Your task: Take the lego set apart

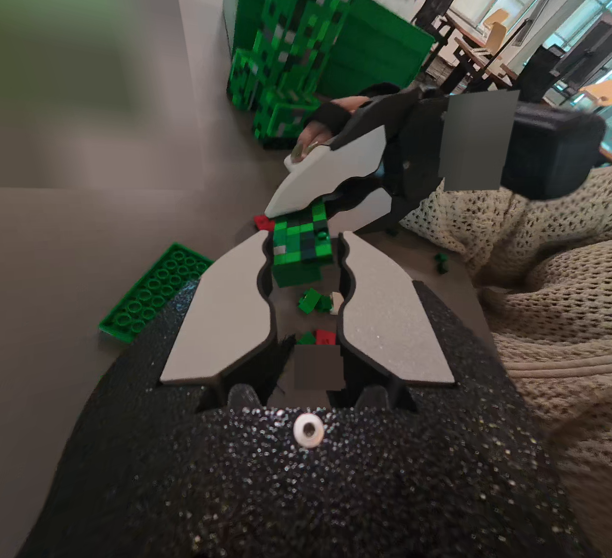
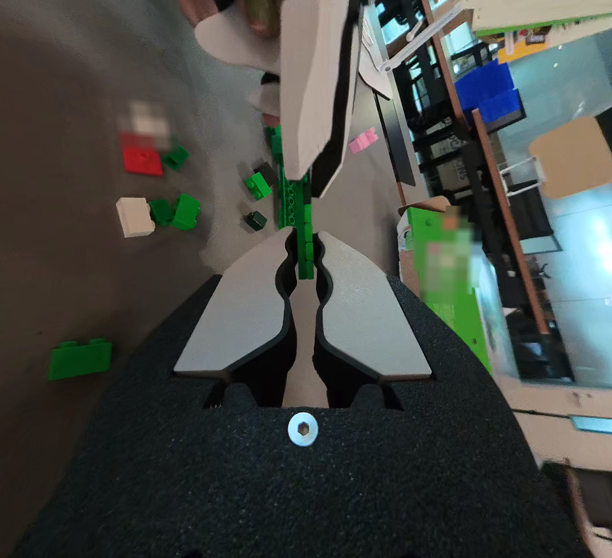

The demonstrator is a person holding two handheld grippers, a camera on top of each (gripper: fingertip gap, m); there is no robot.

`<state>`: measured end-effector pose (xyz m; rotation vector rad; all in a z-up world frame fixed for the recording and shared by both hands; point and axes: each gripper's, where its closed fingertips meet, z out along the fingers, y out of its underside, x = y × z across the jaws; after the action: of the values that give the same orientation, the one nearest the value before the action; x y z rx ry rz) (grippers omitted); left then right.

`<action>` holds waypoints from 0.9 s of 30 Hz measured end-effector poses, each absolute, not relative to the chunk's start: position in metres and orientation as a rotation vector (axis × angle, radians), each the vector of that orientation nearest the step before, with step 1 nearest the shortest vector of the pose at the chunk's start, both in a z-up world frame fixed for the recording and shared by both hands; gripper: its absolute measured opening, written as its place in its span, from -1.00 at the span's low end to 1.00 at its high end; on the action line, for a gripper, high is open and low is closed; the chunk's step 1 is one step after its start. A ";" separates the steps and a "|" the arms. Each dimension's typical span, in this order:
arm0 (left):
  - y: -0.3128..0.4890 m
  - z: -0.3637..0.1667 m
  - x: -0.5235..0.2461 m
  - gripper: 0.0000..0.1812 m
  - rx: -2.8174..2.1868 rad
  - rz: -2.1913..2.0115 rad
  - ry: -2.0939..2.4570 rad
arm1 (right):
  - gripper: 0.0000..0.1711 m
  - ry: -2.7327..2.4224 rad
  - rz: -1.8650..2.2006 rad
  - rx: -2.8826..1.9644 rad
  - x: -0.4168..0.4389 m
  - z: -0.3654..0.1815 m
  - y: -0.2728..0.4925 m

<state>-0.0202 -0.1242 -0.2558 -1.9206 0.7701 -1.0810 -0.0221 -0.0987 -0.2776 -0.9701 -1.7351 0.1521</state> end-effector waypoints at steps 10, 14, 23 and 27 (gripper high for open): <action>-0.119 -0.241 -0.035 -0.53 -1.623 -0.334 0.890 | -0.93 -1.659 0.446 -1.235 -0.016 -0.271 -0.094; -0.112 -0.235 -0.041 -0.62 -1.590 -0.022 0.876 | -0.93 -1.665 0.517 -1.290 -0.020 -0.275 -0.102; -0.117 -0.217 -0.036 -0.85 -1.593 -0.200 0.790 | -0.93 -1.563 0.994 -1.389 -0.026 -0.259 -0.122; -0.131 -0.195 -0.034 -0.90 -1.523 -0.678 0.654 | -0.93 -1.556 1.130 -1.366 -0.025 -0.254 -0.130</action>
<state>-0.0342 -0.1307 -0.1953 -1.5232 0.6545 -0.6785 -0.0254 -0.1301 -0.2536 -1.3662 -1.5562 1.1301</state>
